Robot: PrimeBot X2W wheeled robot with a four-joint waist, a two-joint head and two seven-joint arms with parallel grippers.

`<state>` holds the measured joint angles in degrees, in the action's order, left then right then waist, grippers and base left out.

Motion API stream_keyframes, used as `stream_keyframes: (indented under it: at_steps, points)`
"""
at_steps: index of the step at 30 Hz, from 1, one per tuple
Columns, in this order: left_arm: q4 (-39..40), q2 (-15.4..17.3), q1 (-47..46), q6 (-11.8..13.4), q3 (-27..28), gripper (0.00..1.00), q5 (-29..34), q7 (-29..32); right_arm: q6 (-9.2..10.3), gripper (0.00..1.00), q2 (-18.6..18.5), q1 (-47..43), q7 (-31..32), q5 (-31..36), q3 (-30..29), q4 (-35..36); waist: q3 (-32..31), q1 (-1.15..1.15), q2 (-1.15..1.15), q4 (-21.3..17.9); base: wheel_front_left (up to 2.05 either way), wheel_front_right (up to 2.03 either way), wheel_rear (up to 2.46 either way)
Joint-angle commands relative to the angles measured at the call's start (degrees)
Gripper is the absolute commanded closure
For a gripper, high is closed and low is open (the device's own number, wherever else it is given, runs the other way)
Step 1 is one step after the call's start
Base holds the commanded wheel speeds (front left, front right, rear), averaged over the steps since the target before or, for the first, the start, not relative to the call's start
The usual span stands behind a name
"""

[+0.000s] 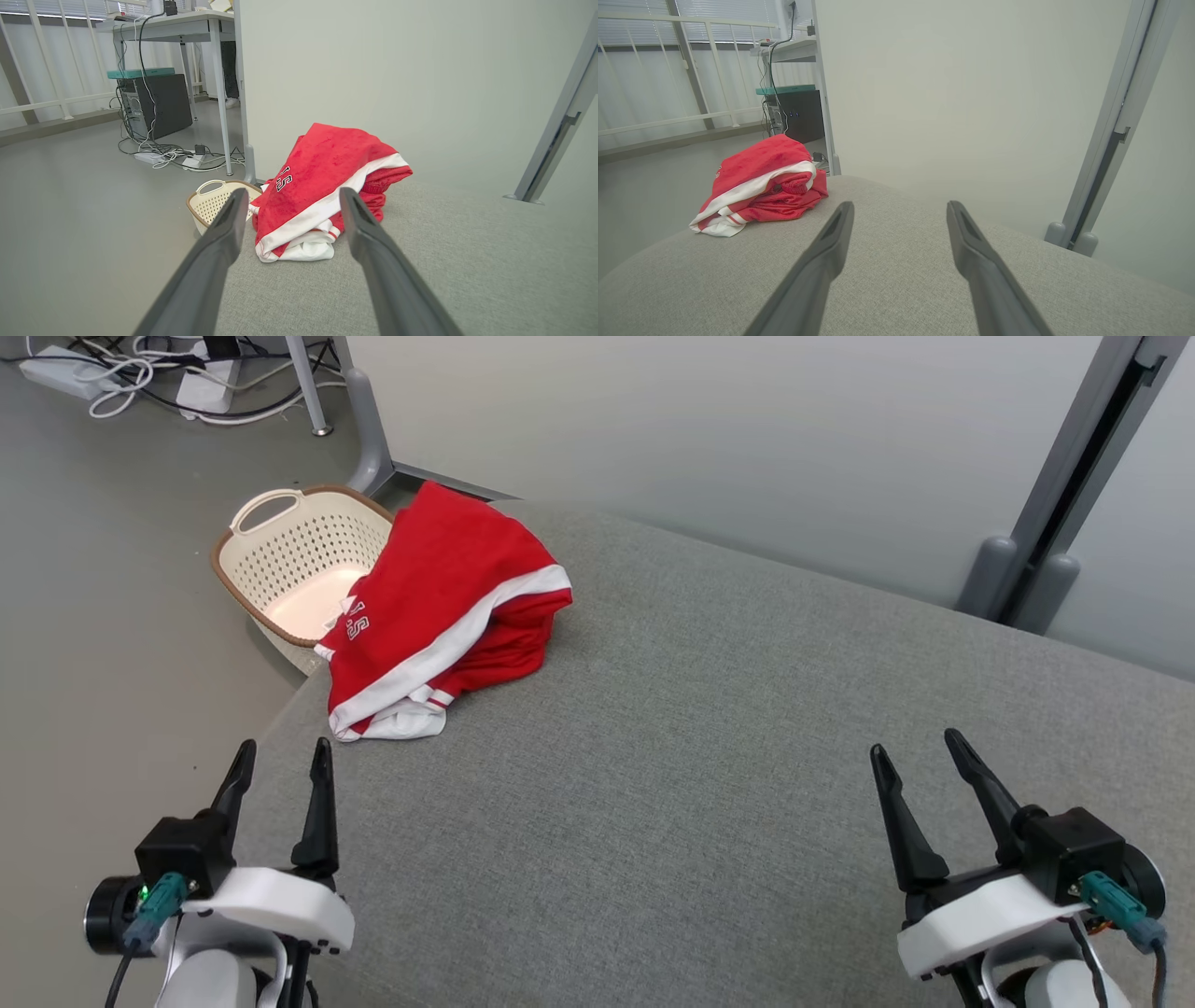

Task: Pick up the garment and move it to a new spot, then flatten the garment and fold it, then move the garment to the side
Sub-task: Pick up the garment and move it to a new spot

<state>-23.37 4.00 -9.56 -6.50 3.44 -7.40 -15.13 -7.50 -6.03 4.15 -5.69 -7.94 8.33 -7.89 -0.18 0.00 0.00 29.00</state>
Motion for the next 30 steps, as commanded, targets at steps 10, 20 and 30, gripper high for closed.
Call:
stream_keyframes:
  at_steps: [10,20,30]
  points:
    - [-10.5,-0.6,-16.1,-0.6,-2.7,0.00,-4.3,0.0,0.02,0.00,-4.0,5.8,4.6,0.4,2.2,5.5,12.5,0.00,0.00,-5.2,0.00,0.00,0.00]
    - [-28.7,2.0,-31.8,-0.9,-2.2,0.00,-7.3,0.1,0.02,0.00,-6.5,9.9,5.8,-0.9,3.6,7.5,21.9,0.00,0.00,-11.1,0.00,0.00,0.00]
    - [-45.4,7.1,-42.1,-0.9,-3.9,0.25,-7.7,2.0,0.02,0.00,-6.3,11.5,4.4,-1.4,2.8,6.5,25.4,0.00,0.00,-13.4,0.00,0.00,0.00]
